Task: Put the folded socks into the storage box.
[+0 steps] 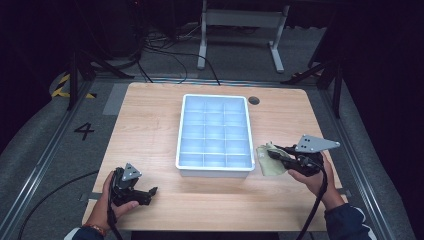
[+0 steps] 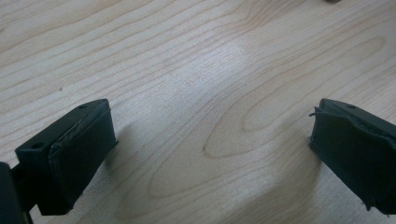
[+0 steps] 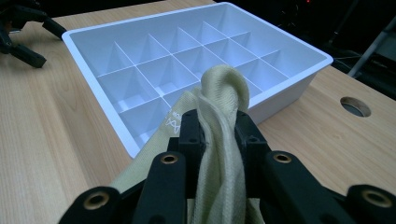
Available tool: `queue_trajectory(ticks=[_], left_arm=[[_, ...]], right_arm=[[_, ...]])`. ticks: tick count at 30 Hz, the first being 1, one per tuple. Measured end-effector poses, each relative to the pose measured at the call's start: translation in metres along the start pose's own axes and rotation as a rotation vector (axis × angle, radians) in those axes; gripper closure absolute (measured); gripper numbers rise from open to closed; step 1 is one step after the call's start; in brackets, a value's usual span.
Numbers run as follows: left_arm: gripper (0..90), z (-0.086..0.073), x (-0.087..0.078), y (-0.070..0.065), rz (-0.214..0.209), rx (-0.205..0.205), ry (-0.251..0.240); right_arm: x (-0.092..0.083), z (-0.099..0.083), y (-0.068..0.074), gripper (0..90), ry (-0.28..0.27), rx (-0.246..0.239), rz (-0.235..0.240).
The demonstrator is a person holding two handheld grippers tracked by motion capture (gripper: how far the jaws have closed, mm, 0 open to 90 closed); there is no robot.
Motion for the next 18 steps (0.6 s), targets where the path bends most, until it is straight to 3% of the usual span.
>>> queue_trajectory(ticks=[18], left_arm=[[0.2,0.0,0.001,0.0,-0.001,0.004,-0.006]], right_arm=[[0.034,0.03,-0.004,76.7,0.012,-0.032,-0.001]])
Point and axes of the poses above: each handheld gripper's, and its own axes: x roughly forward along the jaws, z roughly out of its top, y roughly to its left, the point moved 5 cm from there along x, roughly forward along the jaws, and after that the axes turned 7 degrees about x, right-handed, at the moved point
